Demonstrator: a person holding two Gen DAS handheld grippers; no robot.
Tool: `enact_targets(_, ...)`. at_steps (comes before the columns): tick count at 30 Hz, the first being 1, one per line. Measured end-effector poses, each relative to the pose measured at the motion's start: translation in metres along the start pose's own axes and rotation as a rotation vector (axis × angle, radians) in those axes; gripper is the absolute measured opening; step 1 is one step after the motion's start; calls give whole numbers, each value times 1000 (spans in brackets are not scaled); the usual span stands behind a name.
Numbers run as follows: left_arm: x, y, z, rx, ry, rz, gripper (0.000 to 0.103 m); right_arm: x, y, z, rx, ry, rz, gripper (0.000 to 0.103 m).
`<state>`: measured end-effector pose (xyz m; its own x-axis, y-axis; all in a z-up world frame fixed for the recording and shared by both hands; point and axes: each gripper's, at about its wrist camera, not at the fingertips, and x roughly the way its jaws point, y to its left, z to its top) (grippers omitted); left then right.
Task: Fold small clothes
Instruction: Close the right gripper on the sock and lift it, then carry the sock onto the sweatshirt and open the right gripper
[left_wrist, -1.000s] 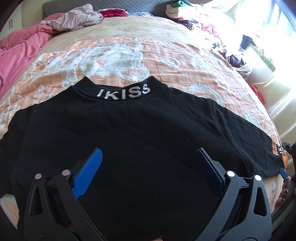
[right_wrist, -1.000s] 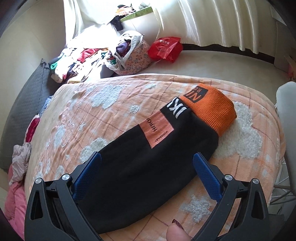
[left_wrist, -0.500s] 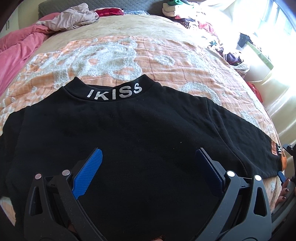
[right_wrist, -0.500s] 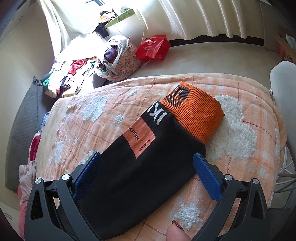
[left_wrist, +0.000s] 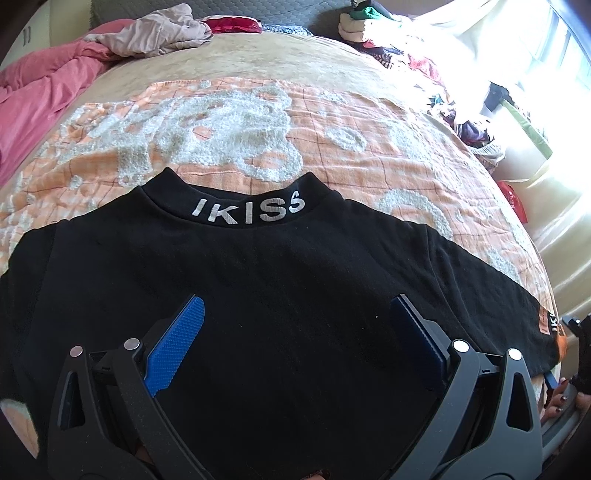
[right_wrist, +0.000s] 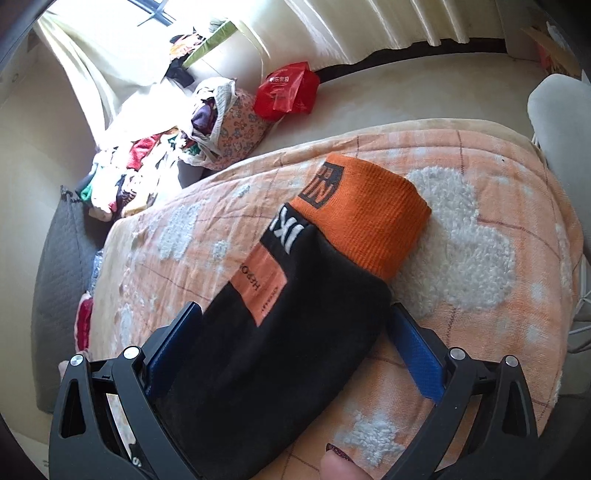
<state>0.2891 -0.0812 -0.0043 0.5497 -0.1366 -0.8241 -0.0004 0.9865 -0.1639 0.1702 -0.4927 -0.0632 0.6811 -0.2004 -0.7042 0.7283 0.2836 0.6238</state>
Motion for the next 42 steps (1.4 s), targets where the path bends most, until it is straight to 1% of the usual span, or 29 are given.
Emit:
enact_targets(2,-1,2,0,2,-2,5,94,9,2,7,16,32,21,99)
enact_targets(5,-4,8,-2,-1,0,7,94,15,2,12,36,34,29,98)
enact_targets(7,-7,13,-3,-6,2,15,94,15,4,14,27,29,43,86)
enact_targets(9,-9,17,-4,-15,7,21,94,16,3,14,39,40,70,63)
enact_targets(10,-12,21,-5,-29,10,13,94,18,1,14,52,51,95,57)
enact_targets(11,-14,23,-6,-39,11,5,94,20,-1,15,67,69,118,43)
enact_targets(12,-17,26,-7,-55,12,-11,94,20,-4,16,80,79,137,34)
enact_targets(13,-19,27,-8,-62,11,-21,94,20,-4,17,86,84,151,30)
enact_targets(14,-23,28,-9,-67,7,-29,94,18,-3,18,81,81,170,22)
enact_targets(15,-25,28,-9,-69,4,-30,94,14,-1,18,67,74,189,16)
enact_targets(17,-31,31,-9,-85,-3,-42,94,3,11,19,15,45,242,14)
enact_targets(21,-40,37,-10,-114,-14,-55,94,-17,46,10,-130,25,371,14)
enact_targets(24,-45,44,-10,-137,-18,-71,94,-30,70,-1,-238,13,434,14)
enact_targets(28,-53,51,-12,-152,-37,-67,94,-47,98,-20,-384,15,513,14)
enact_targets(34,-63,59,-15,-180,-45,-99,94,-71,135,-54,-609,-10,578,14)
enact_targets(37,-68,63,-16,-189,-53,-112,94,-79,144,-66,-689,-18,604,14)
enact_targets(39,-72,65,-16,-194,-58,-118,94,-82,151,-75,-732,-8,630,14)
enact_targets(42,-78,69,-17,-201,-67,-126,94,-90,161,-96,-800,-1,670,14)
